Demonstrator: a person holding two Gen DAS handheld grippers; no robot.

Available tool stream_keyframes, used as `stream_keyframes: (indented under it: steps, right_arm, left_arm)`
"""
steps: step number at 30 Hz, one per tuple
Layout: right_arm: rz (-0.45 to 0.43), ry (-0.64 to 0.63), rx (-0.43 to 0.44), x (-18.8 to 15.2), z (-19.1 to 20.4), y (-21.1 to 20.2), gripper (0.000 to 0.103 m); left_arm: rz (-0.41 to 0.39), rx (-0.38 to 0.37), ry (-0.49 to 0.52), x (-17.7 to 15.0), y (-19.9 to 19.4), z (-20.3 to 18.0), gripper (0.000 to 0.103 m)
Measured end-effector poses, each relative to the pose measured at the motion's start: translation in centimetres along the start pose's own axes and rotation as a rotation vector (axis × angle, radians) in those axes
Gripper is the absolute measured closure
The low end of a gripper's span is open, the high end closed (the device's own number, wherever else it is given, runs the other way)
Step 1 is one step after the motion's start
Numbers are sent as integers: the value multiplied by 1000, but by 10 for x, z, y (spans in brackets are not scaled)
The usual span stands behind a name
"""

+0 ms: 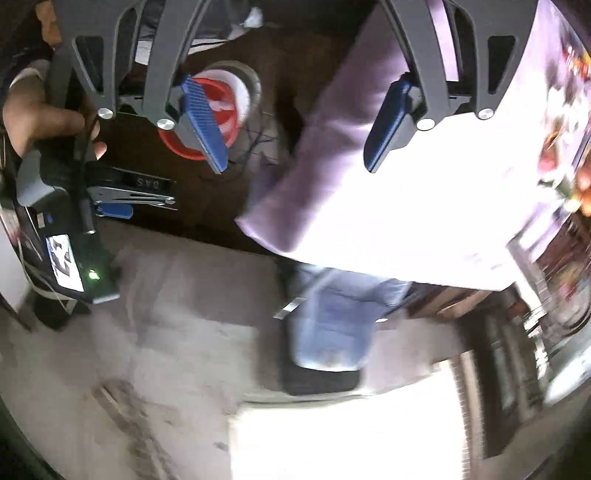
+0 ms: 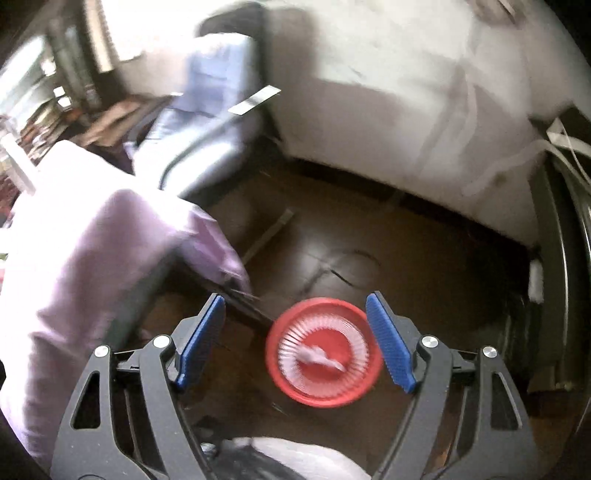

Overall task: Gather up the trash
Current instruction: 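Move both tools back over the table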

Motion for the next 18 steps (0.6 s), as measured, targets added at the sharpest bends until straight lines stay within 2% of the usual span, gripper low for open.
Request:
stream_keyframes:
  steps: [6,8,12,15,18]
  right_arm:
    - [-43,-167,173,11,107,-31,24]
    - [-51,-214,219,10,139,-39,23]
    - [-49,-341,300,7,205,-51,23]
    - [-50,-417,354,4,251,-60,23]
    - [-48,-476,413,3,294,-65,22]
  left_arm:
    - [-55,146,-152,-8,-45,88,25]
    - [-36,213,-191,-19,-57,123,25]
    - [-48,317,-291,-34,-84,181,24]
    - [-54,358,-360,-45,-99,215,20]
    - [-38,431,-421,-57,-109,257,19]
Point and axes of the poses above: each gripper's, at about its wrist camera, not at the fingertips, and y roughly the way its jaws point, z to its left, x to its top, the point moved 5 cm from there along y, roughly the way its jaws point, and after that the axes turned 3 degrees about -z, right-handed, at the moved point
